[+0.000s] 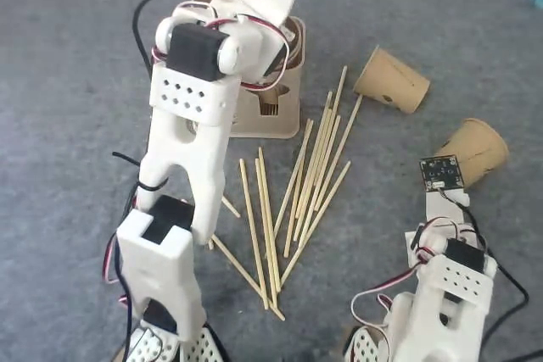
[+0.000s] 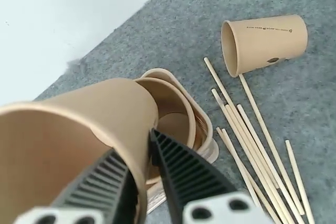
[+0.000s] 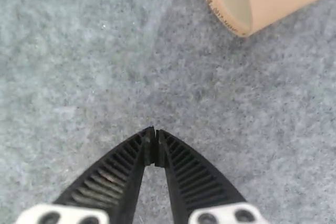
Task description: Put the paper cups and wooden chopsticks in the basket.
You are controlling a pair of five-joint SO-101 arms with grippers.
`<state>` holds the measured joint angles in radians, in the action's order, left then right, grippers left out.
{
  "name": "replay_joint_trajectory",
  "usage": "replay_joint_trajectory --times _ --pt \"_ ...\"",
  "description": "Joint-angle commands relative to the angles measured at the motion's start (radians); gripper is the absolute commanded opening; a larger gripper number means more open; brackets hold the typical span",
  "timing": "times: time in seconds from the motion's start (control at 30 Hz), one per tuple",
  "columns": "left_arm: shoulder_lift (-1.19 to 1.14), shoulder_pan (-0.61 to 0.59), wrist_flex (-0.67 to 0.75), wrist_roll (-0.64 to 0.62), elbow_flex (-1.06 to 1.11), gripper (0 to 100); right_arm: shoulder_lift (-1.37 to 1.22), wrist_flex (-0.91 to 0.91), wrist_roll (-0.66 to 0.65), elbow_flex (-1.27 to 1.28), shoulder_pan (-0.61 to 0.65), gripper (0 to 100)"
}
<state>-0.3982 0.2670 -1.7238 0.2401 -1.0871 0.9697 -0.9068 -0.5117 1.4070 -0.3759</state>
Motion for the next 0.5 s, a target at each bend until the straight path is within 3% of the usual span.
replay_joint_trajectory --times 0.0,0.1,0.3,0.47 --pt "0.037 0.002 -0.032 0.009 -0.01 2 0.028 0.01 -0.011 -0.003 0.012 0.8" --pt "0.037 0.005 -0.034 0.009 -0.01 5 0.028 0.01 -0.011 -0.003 0.012 0.8" --pt "0.037 0.003 -0.034 0.009 -0.015 25 0.028 0.012 -0.011 -0.003 0.012 0.8" --pt "0.077 0.002 -0.034 0.009 -0.007 23 0.028 0.012 -0.012 -0.005 0.012 0.8"
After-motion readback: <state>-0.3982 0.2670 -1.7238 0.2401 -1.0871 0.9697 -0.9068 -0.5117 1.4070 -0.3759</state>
